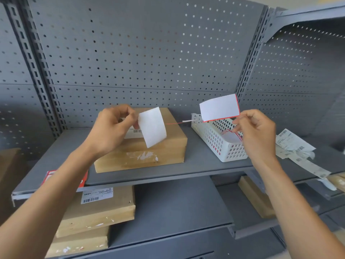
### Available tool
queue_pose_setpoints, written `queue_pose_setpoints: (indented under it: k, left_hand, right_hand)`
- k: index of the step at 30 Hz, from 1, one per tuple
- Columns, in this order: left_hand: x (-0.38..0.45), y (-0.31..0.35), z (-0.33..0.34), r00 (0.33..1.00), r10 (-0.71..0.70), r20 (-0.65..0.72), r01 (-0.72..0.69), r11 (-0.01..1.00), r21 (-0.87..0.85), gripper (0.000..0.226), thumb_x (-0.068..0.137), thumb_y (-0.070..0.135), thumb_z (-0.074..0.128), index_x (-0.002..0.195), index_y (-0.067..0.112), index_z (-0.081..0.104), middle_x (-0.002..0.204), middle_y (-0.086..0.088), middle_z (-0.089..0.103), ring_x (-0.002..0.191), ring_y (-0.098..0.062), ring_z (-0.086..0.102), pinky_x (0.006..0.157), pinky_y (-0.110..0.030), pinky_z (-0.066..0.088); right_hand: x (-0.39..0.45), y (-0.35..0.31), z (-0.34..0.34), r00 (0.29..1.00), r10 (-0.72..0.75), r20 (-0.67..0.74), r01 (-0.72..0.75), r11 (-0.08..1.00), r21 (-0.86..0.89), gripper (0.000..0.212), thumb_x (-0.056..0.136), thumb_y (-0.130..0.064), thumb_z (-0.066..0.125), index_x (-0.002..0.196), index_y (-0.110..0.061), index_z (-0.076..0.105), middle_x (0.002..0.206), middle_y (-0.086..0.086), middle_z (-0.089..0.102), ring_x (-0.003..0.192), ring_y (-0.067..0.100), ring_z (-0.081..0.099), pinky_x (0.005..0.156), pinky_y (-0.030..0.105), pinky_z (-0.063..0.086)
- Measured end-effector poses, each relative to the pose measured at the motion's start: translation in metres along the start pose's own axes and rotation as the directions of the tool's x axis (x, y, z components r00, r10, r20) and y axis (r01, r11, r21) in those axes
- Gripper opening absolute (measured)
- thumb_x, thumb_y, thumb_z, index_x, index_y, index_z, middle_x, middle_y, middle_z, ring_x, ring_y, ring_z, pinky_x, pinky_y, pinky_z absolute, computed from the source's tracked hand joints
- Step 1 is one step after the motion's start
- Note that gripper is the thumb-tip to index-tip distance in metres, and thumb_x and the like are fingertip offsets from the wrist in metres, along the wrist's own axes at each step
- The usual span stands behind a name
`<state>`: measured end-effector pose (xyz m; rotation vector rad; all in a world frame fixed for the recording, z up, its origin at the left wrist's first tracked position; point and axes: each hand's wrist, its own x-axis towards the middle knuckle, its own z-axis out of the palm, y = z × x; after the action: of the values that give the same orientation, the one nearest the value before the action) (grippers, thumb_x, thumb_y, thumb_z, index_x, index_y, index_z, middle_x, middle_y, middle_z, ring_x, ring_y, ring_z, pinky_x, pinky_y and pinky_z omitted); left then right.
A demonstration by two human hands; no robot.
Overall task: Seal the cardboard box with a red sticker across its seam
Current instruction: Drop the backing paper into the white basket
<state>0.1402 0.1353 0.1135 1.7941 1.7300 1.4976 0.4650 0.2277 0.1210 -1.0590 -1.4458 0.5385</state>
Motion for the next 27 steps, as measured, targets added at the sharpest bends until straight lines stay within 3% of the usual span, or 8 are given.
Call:
queue_pose_setpoints:
  k: [3, 6, 11, 15, 17, 20, 22, 27]
  left_hand:
    - [0.002, 0.006, 0.006, 0.998, 0.047, 0.040, -0.049, 0.997, 0.052, 0.030, 0.102, 0.023, 0.053, 0.075, 0.018, 0.066, 0.077, 0.010, 0.073, 0.054, -0.027, 0.050, 0.057, -0.036, 0.045]
    - [0.003, 0.010, 0.007, 0.996, 0.070, 0.061, -0.075, 0.994, 0.075, 0.029, 0.092, 0.040, 0.051, 0.077, 0.021, 0.067, 0.080, 0.008, 0.075, 0.074, -0.044, 0.065, 0.077, -0.052, 0.055]
    - [0.006, 0.013, 0.007, 0.991, 0.076, 0.110, -0.083, 0.995, 0.061, 0.022, 0.090, 0.032, 0.053, 0.074, 0.025, 0.065, 0.076, 0.008, 0.073, 0.079, -0.037, 0.065, 0.078, -0.046, 0.053]
    - [0.009, 0.009, 0.003, 0.983, 0.070, 0.171, -0.081, 0.995, 0.060, 0.024, 0.097, 0.024, 0.057, 0.076, 0.018, 0.068, 0.076, 0.006, 0.073, 0.080, -0.031, 0.066, 0.081, -0.050, 0.053]
    - [0.010, 0.006, 0.001, 0.980, 0.055, 0.189, -0.068, 0.996, 0.065, 0.028, 0.102, 0.015, 0.059, 0.075, 0.021, 0.068, 0.075, 0.006, 0.072, 0.078, -0.024, 0.065, 0.079, -0.043, 0.052]
    - [0.009, 0.003, -0.001, 0.976, 0.026, 0.215, -0.041, 0.997, 0.067, 0.030, 0.101, 0.012, 0.059, 0.074, 0.018, 0.069, 0.071, 0.007, 0.070, 0.053, -0.007, 0.053, 0.056, -0.018, 0.042]
    - [0.008, 0.003, -0.002, 0.976, 0.007, 0.219, -0.019, 0.999, 0.050, 0.029, 0.101, 0.010, 0.059, 0.074, 0.013, 0.069, 0.067, 0.009, 0.067, 0.044, -0.002, 0.044, 0.049, -0.010, 0.034]
    - [0.008, 0.002, -0.008, 0.987, 0.018, 0.161, -0.010, 0.999, -0.053, 0.029, 0.102, 0.002, 0.055, 0.076, 0.001, 0.067, 0.062, 0.014, 0.066, 0.056, 0.002, 0.054, 0.062, -0.010, 0.040]
  right_hand:
    - [0.004, -0.001, -0.009, 1.000, -0.020, -0.009, 0.020, 1.000, -0.011, 0.014, 0.094, -0.006, 0.053, 0.088, -0.008, 0.066, 0.079, 0.007, 0.071, 0.062, 0.009, 0.063, 0.063, 0.023, 0.048]
    - [0.010, -0.003, -0.015, 0.999, -0.038, -0.030, 0.037, 0.999, -0.021, 0.014, 0.094, -0.006, 0.053, 0.089, -0.008, 0.066, 0.077, 0.001, 0.070, 0.059, 0.004, 0.063, 0.063, 0.020, 0.050]
    - [0.026, -0.003, -0.026, 0.995, -0.072, -0.066, 0.070, 0.997, -0.032, 0.024, 0.093, -0.010, 0.054, 0.078, -0.026, 0.064, 0.076, -0.003, 0.070, 0.062, 0.010, 0.065, 0.071, 0.030, 0.053]
    - [0.036, -0.007, -0.032, 0.992, -0.103, -0.079, 0.100, 0.994, -0.044, 0.024, 0.093, -0.011, 0.053, 0.078, -0.027, 0.062, 0.077, -0.005, 0.070, 0.061, 0.010, 0.065, 0.074, 0.031, 0.053]
    - [0.041, -0.008, -0.035, 0.991, -0.104, -0.089, 0.099, 0.994, -0.054, 0.023, 0.092, -0.013, 0.053, 0.077, -0.028, 0.062, 0.076, -0.004, 0.070, 0.063, 0.012, 0.066, 0.077, 0.035, 0.053]
    - [0.047, -0.008, -0.039, 0.990, -0.087, -0.108, 0.080, 0.995, -0.066, 0.023, 0.090, -0.017, 0.053, 0.076, -0.031, 0.063, 0.075, -0.004, 0.070, 0.066, 0.017, 0.067, 0.079, 0.040, 0.054]
    - [0.051, -0.007, -0.042, 0.990, -0.079, -0.115, 0.072, 0.995, -0.063, 0.021, 0.089, -0.016, 0.053, 0.076, -0.030, 0.063, 0.076, -0.004, 0.070, 0.066, 0.015, 0.067, 0.079, 0.040, 0.053]
    - [0.056, 0.001, -0.042, 0.995, -0.031, -0.099, 0.022, 0.995, -0.092, 0.022, 0.088, -0.014, 0.053, 0.077, -0.029, 0.064, 0.078, -0.003, 0.071, 0.062, 0.014, 0.065, 0.073, 0.031, 0.052]
